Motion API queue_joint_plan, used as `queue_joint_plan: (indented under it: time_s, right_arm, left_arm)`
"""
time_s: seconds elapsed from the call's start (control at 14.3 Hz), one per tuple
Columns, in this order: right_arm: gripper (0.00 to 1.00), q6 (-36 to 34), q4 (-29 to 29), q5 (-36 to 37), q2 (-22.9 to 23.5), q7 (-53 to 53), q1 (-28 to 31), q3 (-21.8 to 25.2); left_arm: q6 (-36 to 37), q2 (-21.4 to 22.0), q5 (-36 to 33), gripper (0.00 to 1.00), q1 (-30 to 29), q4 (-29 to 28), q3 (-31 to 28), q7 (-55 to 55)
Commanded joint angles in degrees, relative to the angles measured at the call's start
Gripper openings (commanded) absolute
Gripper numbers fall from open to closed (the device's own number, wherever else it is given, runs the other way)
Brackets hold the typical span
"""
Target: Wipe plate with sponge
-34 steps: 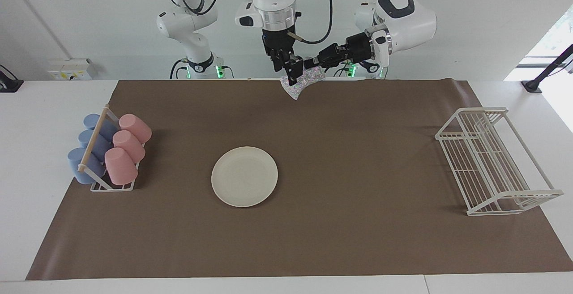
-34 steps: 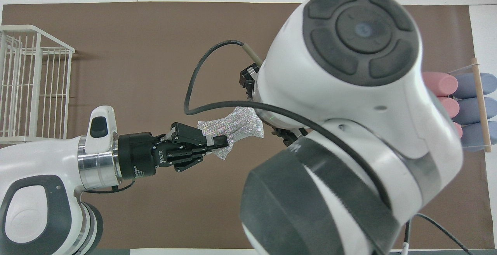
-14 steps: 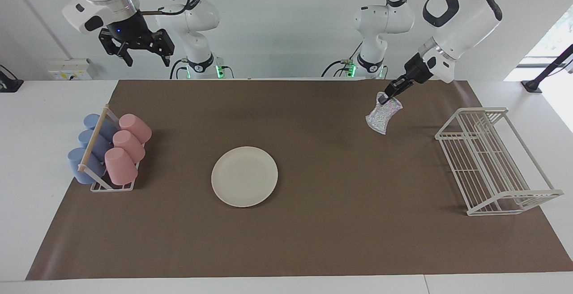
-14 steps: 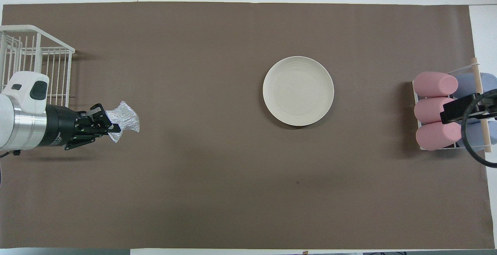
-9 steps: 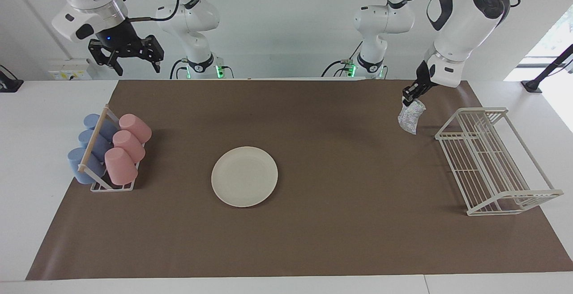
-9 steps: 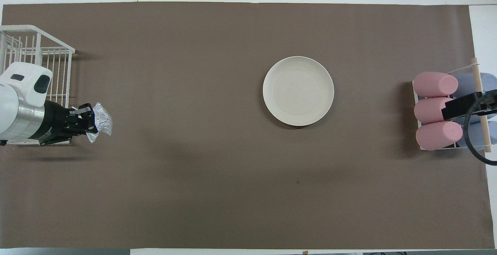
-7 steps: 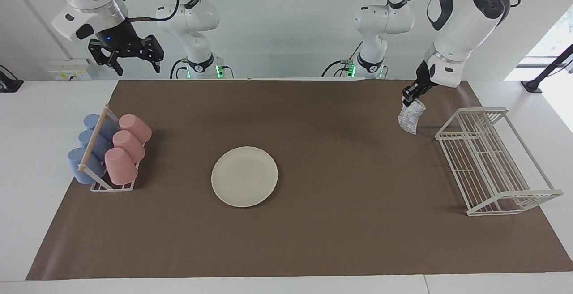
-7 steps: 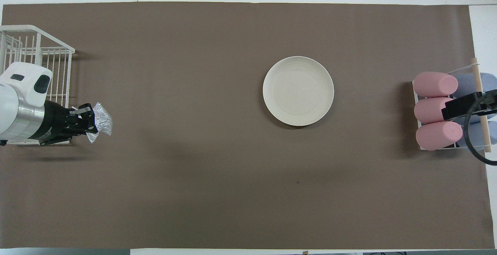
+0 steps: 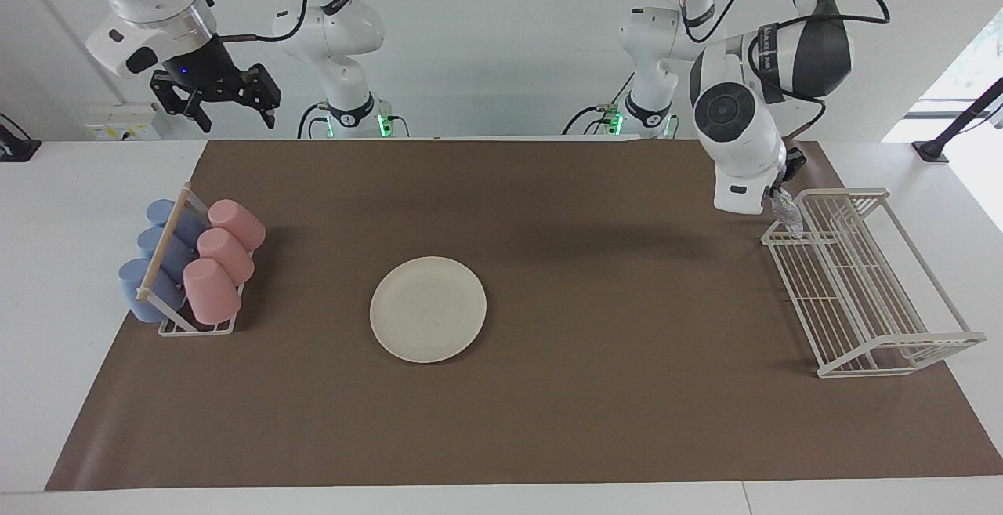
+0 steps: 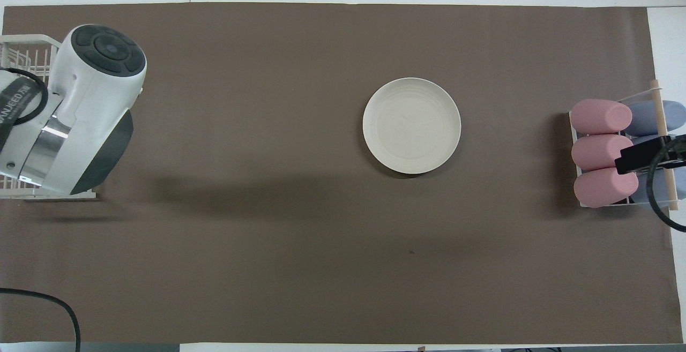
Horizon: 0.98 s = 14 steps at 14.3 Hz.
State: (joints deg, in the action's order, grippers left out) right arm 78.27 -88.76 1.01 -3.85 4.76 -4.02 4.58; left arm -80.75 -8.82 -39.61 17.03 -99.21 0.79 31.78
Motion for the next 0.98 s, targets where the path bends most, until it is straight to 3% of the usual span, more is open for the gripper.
queue_joint_plan:
  time_s: [0.0,0.35,0.56,0.91]
  right_arm:
    - [1.00,1.10,-2.38,0.48,-1.86,1.13,0.77,-0.36]
    - [1.00,1.27,-1.85,0.57,-1.77,1.05,0.86,-0.10]
    - [1.00,0.83,-2.03,0.57,-1.86,1.13,0.77,-0.27]
    - [1.00,0.83,-2.03,0.57,-1.86,1.13,0.50,-0.36]
  left_arm:
    - [2.36,-2.25,-10.00,0.00,0.90,-0.45,-0.44,0.03]
    - [0.78,-9.72,-23.57,0.00,0.38,-2.22,-0.53,0.21]
    - [-3.34,-10.61,-28.05,0.00,-1.11,-5.54,-0.53,0.30]
    - [-7.04,-10.17,-28.24,0.00,-3.05,-7.75,-0.53,0.73]
